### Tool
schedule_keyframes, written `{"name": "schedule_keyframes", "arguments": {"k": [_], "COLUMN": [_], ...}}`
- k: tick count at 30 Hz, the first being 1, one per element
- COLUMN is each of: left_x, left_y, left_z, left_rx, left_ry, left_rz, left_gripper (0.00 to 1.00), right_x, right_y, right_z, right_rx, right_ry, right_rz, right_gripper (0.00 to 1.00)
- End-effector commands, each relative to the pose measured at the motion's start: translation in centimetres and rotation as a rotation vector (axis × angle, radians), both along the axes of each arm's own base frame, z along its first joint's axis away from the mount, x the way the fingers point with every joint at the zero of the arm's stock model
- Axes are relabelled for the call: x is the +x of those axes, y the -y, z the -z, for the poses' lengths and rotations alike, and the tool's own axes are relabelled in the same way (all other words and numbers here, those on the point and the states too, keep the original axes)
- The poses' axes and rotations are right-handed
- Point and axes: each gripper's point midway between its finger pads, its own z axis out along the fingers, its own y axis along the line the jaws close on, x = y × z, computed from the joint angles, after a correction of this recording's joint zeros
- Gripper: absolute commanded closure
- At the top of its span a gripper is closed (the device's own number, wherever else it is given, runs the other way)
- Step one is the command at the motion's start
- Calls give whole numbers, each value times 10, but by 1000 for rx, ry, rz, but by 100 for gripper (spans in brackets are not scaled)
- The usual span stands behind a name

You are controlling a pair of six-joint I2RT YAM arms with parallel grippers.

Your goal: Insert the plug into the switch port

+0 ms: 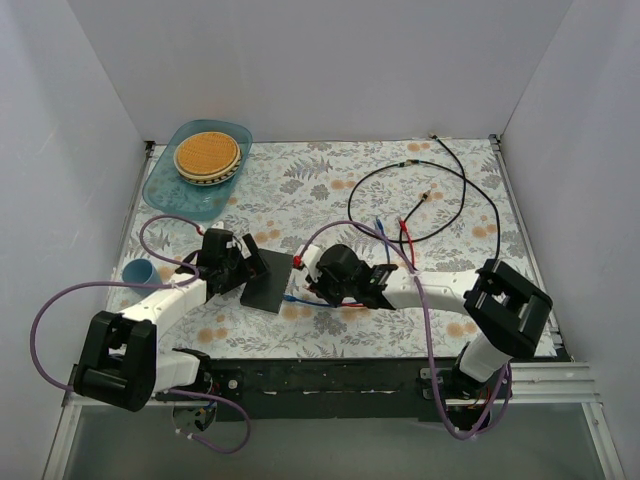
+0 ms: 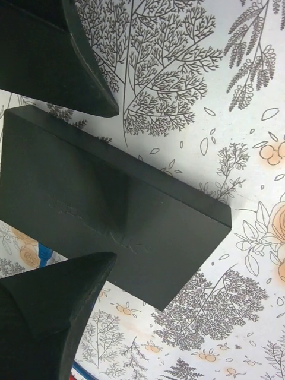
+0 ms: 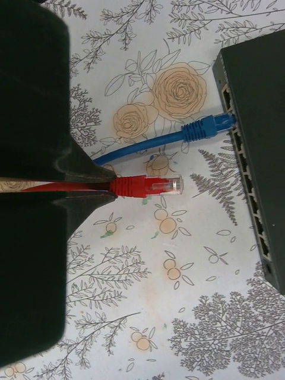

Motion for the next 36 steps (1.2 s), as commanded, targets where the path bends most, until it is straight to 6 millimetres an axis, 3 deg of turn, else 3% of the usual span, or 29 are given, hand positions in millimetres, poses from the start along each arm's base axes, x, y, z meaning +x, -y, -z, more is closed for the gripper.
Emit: {"name": "schedule_keyframes", "arguments": {"k": [1,25,36], "left_x": [-1,-7,-8], "left_y": [2,17,20], "left_z": [8,14,13], "left_rx": [-16,-81,-98], "left_ry": [11,4,5], "left_rz": [14,83,89], "left_gripper": [2,2,2], "right_x": [14,18,13], "right_y": [-23,-45,-62], "right_z": [-18,0,-4], "right_rx": [27,-18,12], "right_ry": [66,93,78], "right_rz": [-14,-127,-171], "right_gripper": [99,99,99]}}
